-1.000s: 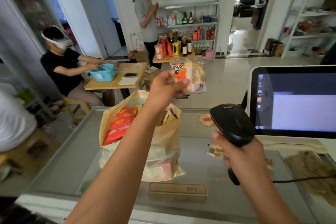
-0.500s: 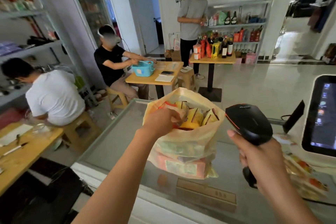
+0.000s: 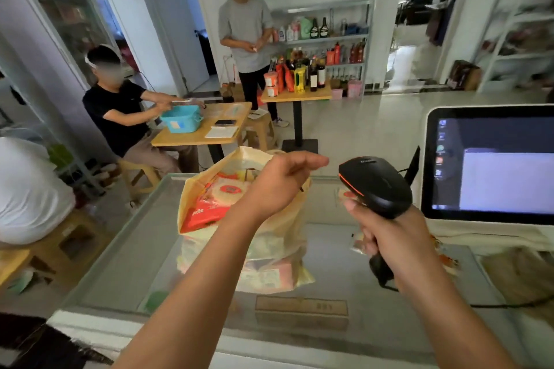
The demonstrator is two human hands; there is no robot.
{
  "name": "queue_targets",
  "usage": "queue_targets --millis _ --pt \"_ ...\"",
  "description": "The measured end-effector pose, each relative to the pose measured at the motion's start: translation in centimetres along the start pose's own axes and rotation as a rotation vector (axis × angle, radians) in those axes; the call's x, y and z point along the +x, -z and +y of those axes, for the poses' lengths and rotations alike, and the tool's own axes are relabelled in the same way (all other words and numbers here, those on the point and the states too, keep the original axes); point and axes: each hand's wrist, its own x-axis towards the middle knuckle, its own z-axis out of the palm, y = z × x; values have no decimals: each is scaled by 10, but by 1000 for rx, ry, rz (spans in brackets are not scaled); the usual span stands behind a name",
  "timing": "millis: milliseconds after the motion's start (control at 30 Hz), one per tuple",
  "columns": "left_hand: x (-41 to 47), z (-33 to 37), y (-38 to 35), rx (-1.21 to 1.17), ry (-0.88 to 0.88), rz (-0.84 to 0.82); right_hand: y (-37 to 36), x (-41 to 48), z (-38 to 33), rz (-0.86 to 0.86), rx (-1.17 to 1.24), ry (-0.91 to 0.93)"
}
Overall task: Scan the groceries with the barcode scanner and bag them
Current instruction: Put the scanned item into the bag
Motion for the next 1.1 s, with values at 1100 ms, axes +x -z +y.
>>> queue_targets --millis 1100 --pt "73 -58 -370 1037 -229 -724 190 -49 125 498 372 -527"
